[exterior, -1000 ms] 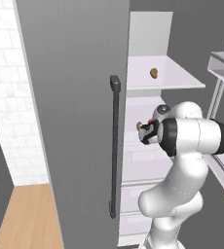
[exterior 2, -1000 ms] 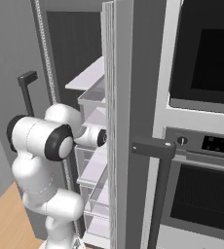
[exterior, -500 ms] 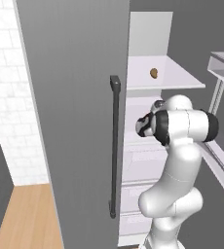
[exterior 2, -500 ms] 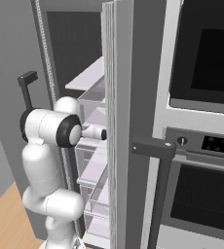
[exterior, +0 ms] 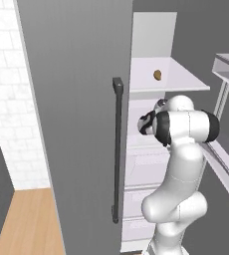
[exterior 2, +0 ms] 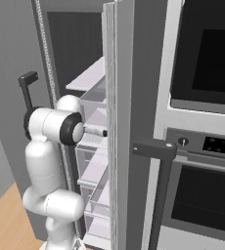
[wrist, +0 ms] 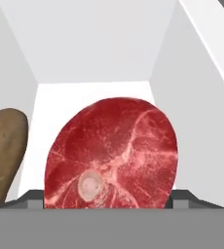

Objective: Place one sweet potato and one steak in each tupperware on the nearby counter, to pack two identical lunches.

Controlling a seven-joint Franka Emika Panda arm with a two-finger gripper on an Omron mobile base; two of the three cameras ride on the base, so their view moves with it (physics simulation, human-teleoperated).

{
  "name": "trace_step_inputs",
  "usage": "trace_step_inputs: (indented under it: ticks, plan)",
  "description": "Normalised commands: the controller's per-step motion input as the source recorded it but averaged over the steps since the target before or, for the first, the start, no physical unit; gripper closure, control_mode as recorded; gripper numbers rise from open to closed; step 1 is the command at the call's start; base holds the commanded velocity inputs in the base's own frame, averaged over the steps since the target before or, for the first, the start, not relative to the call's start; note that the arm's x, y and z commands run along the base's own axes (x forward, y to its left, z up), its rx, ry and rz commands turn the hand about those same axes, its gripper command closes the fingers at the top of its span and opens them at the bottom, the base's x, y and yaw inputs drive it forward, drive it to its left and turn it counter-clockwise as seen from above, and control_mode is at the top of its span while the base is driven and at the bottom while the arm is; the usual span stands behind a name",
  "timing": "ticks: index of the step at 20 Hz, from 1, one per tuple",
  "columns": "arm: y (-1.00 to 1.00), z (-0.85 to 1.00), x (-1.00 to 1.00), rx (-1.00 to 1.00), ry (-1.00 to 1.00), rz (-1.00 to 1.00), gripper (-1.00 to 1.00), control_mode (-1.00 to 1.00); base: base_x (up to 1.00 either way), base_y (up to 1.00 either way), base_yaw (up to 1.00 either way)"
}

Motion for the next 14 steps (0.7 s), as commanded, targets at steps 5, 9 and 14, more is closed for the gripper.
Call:
trace_step_inputs:
  ticks: [5,9,14]
  plan:
    - [0.00,-0.12,-0.93,0.00,-0.09,-0.02,1.00,-1.00,0.00,0.00,0.00]
    - [0.03,0.42,-1.00,0.00,-0.19,-0.03,1.00,-1.00,0.00,0.00,0.00]
    - [0.25,0.93,-0.92,0.00,-0.14,0.00,1.00,-1.00,0.00,0.00,0.00]
